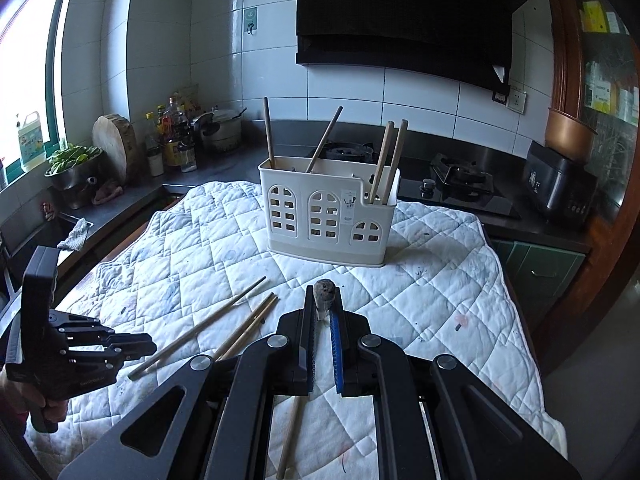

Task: Organize utensils
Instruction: 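Lift the left tool's chopstick toward the white holder while the right tool carries its chopstick there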

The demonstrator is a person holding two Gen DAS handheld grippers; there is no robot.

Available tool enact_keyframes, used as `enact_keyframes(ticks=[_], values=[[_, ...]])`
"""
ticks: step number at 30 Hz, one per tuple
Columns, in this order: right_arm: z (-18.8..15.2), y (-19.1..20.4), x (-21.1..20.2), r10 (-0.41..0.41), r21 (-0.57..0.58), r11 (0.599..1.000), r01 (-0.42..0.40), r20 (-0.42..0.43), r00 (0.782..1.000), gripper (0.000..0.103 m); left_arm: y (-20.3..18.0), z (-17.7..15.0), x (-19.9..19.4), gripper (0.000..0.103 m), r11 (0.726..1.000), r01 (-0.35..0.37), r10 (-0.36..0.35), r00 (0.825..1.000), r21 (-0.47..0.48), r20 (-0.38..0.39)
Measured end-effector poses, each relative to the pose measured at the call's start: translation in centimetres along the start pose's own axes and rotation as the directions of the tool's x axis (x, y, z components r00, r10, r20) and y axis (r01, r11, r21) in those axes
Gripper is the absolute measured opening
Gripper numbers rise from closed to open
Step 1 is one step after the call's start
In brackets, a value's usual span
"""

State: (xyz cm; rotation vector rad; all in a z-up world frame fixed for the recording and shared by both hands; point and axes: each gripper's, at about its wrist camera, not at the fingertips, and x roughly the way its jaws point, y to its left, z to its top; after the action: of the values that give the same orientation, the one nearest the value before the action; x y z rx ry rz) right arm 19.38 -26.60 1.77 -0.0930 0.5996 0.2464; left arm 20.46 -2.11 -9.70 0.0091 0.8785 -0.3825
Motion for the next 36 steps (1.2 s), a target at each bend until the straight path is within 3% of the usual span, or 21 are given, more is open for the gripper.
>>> enact_keyframes(ticks=[4, 7, 15, 18, 21, 29, 36], values=[[0.0, 0.0, 0.0, -0.001, 0.000, 1.000, 0.001, -0.003, 1.000, 0.007, 0.4, -0.3, 0.5, 0.023, 1.000, -0.008, 0.008, 1.000, -0.019, -0.007], [-0.1, -0.2, 0.1, -0.001, 0.000, 1.000, 0.001, -0.006, 1.000, 0.007, 0.5, -0.3, 0.7, 0.023, 1.000, -0.010, 0.010, 1.000, -0.015, -0.001], [-0.1, -0.2, 0.1, 0.000, 0.000, 1.000, 0.000, -0.005, 1.000, 0.007, 0.2, -0.8, 1.9, 0.020, 1.000, -0.024, 0.024, 0.999, -0.001, -0.024], [0.0, -0.2, 0.2, 0.000, 0.000, 1.000, 0.000, -0.005, 1.000, 0.007, -0.2, -0.7, 2.0, 0.011, 0.997, -0.067, 0.068, 0.997, 0.024, -0.029], [0.1, -0.2, 0.1, -0.002, -0.009, 1.000, 0.002, -0.002, 1.000, 0.007, -0.1, -0.2, 1.5, 0.006, 0.999, -0.047, 0.048, 0.998, 0.008, -0.030], [1.4, -0.4, 0.3, 0.001, -0.012, 1.000, -0.002, -0.010, 1.000, 0.007, 0.5, 2.3, -1.8, 0.006, 1.000, -0.015, 0.017, 0.996, -0.026, 0.085], [3.6, -0.5, 0.2, 0.010, -0.031, 0.999, -0.010, -0.011, 1.000, 0.007, 0.1, 5.0, -3.9, 0.006, 1.000, -0.011, 0.010, 0.986, 0.005, 0.167]])
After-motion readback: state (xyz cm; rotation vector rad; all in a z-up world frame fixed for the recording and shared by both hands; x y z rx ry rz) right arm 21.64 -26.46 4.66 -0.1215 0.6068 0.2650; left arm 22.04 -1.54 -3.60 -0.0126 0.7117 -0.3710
